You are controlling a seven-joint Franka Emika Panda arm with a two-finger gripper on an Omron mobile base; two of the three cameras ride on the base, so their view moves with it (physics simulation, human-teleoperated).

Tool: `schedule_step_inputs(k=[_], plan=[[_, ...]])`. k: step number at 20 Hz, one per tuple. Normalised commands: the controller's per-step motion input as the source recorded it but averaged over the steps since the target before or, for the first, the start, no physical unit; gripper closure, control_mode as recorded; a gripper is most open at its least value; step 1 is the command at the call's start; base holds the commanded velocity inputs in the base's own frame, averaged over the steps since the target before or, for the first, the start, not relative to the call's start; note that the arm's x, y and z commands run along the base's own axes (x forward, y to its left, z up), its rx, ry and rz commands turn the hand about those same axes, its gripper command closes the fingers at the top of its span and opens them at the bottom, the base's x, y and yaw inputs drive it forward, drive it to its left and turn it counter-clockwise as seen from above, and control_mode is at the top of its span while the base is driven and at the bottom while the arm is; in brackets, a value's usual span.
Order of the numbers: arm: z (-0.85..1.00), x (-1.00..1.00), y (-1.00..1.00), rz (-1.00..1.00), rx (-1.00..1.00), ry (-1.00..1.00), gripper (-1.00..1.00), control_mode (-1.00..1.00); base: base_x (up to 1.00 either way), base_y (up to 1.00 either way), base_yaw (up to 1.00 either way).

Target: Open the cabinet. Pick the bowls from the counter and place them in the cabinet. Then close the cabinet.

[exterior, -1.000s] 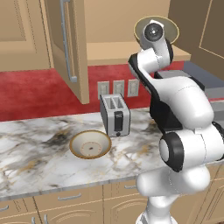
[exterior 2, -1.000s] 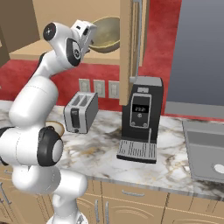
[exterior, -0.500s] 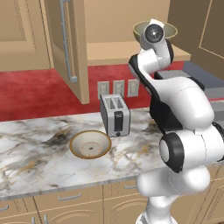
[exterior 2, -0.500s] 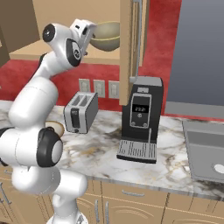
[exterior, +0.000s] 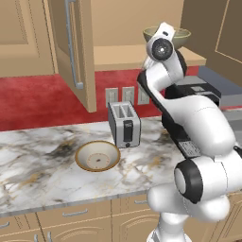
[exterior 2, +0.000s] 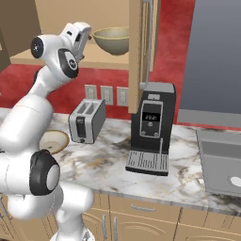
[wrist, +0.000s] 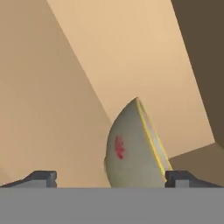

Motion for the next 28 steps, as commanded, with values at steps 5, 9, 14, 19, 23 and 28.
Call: schedule_step_inputs(k=[5,9,14,19,23,28], plan=[[0.0,-0.62,0.33,0.0,0.0,-0.05,-1.0,-1.0,0.0,0.0,0.0],[0.0,-0.6,0.19,0.0,0.05,-0.01,-1.0,-1.0,0.0,0.0,0.0],[0.0,-0.5,0.09,0.0,0.15,0.02,-1.0,-1.0,0.0,0.0,0.0],[0.0,-0.37,0.01,0.0,0.2,0.09,-1.0,-1.0,0.0,0.0,0.0],[-0.02,-0.29,0.13,0.07,0.14,0.2,-1.0,-1.0,0.0,0.0,0.0],[0.0,-0.17,0.1,0.12,0.1,0.25,-1.0,-1.0,0.0,0.0,0.0]])
